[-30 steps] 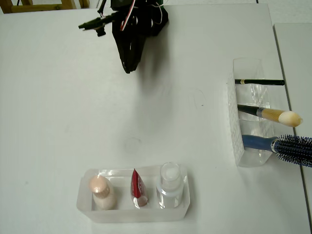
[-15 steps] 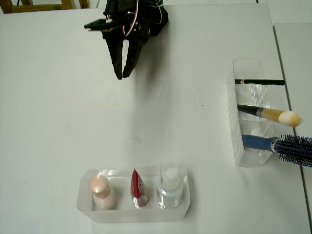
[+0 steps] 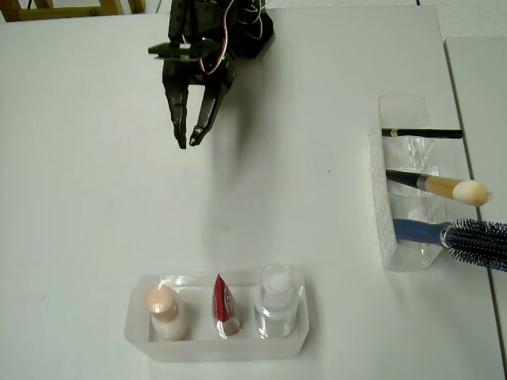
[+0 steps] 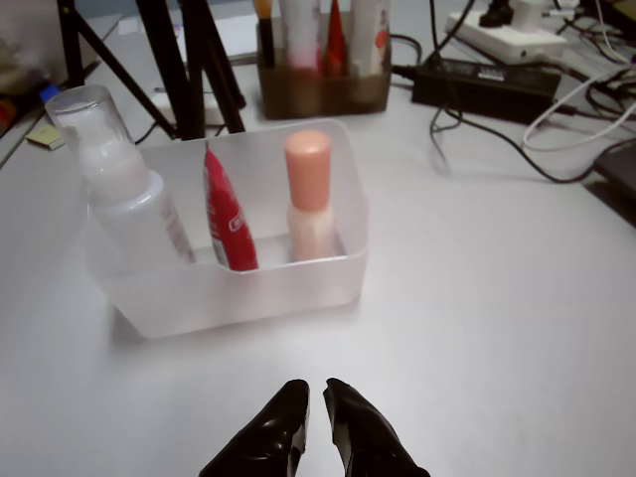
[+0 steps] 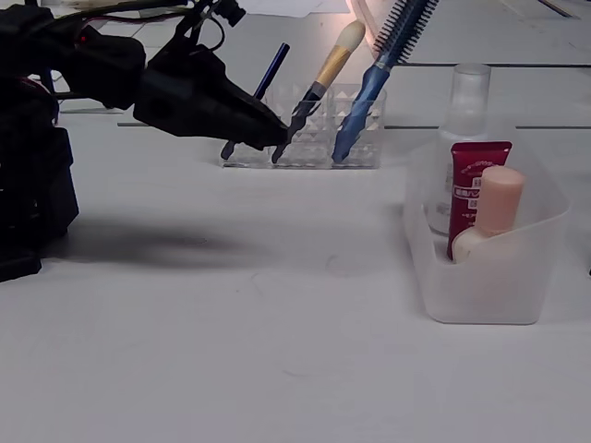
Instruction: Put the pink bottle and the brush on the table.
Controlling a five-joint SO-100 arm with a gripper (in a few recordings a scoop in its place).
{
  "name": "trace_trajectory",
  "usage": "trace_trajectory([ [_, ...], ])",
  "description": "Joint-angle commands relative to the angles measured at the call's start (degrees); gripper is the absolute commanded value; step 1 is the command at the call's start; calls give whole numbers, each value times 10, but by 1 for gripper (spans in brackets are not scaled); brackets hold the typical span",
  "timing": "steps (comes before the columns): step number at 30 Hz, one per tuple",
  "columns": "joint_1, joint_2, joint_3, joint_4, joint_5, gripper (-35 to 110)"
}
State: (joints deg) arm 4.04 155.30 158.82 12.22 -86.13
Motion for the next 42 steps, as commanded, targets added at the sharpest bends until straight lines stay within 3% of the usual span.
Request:
trace_trajectory([
  [1,2,-28,-30,-40,-21,0],
  [14,2,-305,-115,-271,-54,0],
  [20,2,-416,-180,-326,-60,0],
  [42,40,-588,-353,-309,-70,0],
])
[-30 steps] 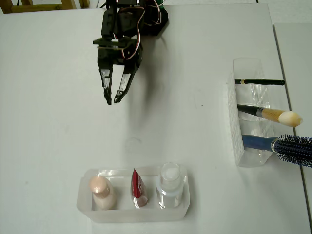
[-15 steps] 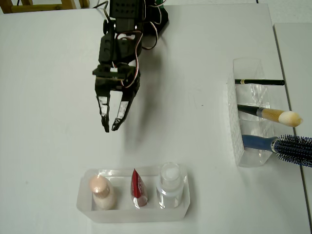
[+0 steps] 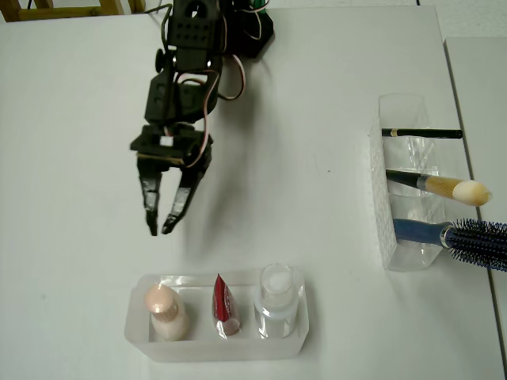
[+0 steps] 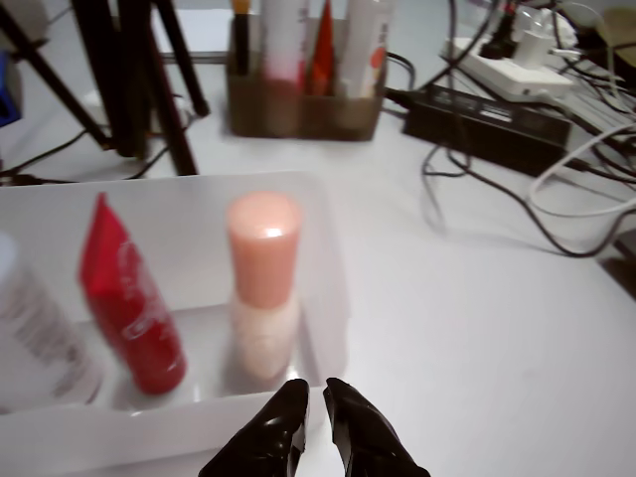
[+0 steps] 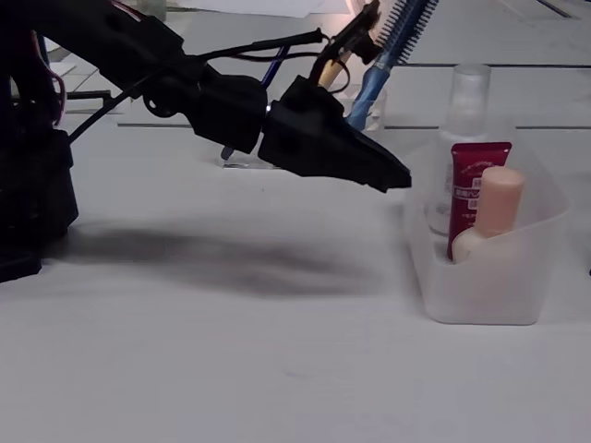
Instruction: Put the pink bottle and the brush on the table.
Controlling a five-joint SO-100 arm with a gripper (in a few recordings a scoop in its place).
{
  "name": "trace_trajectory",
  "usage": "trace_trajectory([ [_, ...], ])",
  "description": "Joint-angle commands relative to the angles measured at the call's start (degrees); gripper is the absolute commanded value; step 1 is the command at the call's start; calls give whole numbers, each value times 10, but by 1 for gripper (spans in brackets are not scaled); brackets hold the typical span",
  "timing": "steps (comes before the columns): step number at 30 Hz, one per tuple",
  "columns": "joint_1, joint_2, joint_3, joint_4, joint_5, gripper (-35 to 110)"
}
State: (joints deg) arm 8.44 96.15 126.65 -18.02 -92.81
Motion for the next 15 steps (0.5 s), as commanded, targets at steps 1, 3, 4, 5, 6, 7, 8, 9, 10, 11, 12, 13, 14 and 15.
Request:
trace_trajectory([
  [1,-4,-3,-39,-5,-4,1],
  [3,-4,-10,-48,0,-4,5],
  [4,-4,-13,-51,1,-4,7],
  [5,-4,-17,-54,1,-4,8],
  [6,-4,-20,-58,4,-4,9],
  [7,-4,-24,-62,6,-4,11],
  [8,-4,-28,-68,8,-4,13],
  [9,-4,-33,-74,8,-6,14],
  [10,-4,-40,-80,8,-9,16],
  [11,-4,-45,-87,6,-9,16],
  [12,-4,-50,-91,3,-11,18],
  [13,-4,-55,-93,-9,-14,18],
  [14,-4,-61,-96,-18,-18,20],
  [15,-4,-67,-99,-24,-25,21],
])
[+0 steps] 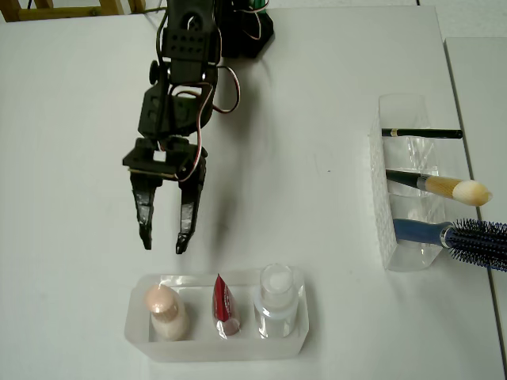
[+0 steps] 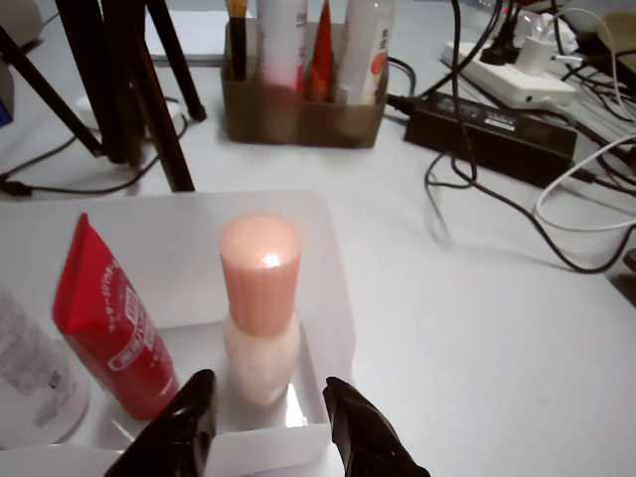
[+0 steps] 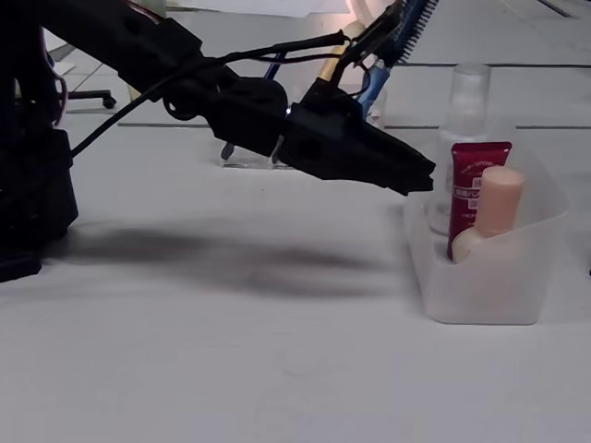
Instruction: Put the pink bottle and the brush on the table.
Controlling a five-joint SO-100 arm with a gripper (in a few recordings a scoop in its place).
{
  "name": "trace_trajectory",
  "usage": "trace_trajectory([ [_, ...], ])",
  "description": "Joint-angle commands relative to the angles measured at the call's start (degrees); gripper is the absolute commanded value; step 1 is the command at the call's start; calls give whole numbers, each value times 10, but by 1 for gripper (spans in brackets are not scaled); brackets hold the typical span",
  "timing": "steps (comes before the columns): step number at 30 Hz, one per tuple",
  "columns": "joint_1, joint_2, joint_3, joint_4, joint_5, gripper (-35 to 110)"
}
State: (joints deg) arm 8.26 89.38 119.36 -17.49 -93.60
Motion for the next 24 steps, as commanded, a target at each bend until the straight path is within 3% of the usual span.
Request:
trace_trajectory([
  [1,-2,-4,-30,-34,-19,22],
  [24,-2,-197,-189,-160,-47,38],
])
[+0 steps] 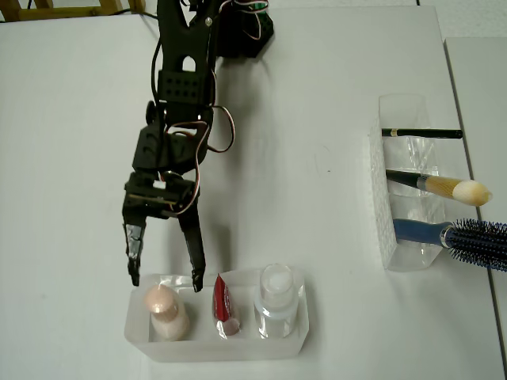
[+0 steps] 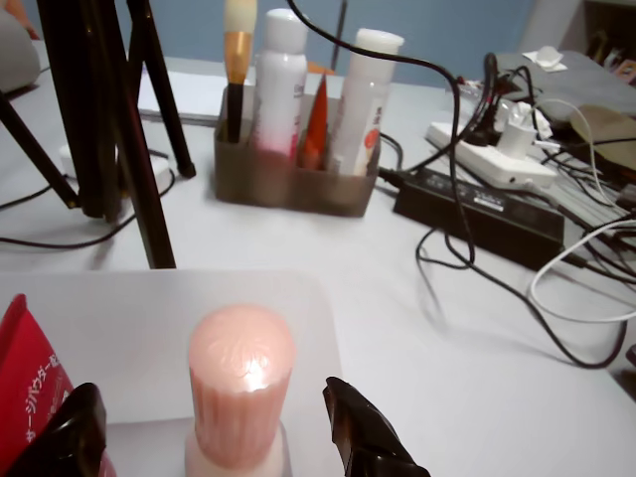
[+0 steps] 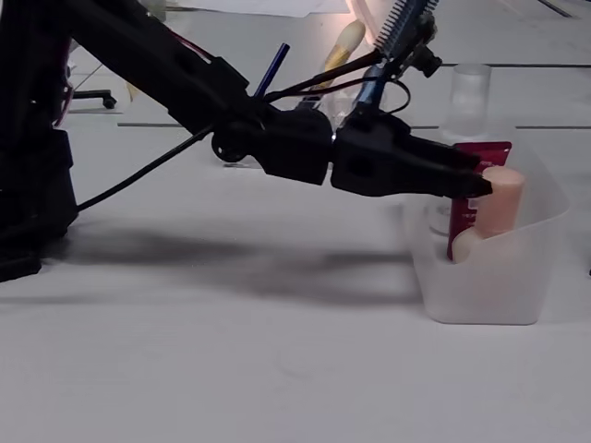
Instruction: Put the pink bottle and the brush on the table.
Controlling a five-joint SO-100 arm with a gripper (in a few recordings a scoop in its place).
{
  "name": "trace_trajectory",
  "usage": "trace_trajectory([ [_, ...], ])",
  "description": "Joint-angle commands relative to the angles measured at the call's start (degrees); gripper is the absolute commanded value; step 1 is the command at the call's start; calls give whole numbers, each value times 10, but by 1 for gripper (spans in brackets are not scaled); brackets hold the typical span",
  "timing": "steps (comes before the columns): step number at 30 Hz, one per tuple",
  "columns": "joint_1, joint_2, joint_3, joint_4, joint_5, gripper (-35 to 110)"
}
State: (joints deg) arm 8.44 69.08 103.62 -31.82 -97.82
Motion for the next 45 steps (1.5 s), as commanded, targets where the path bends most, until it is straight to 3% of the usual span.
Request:
trace_trajectory([
  [1,-4,-2,-39,-18,-5,39],
  [17,-4,-89,-123,-18,-6,48],
  [45,5,-192,-245,-25,-18,34],
])
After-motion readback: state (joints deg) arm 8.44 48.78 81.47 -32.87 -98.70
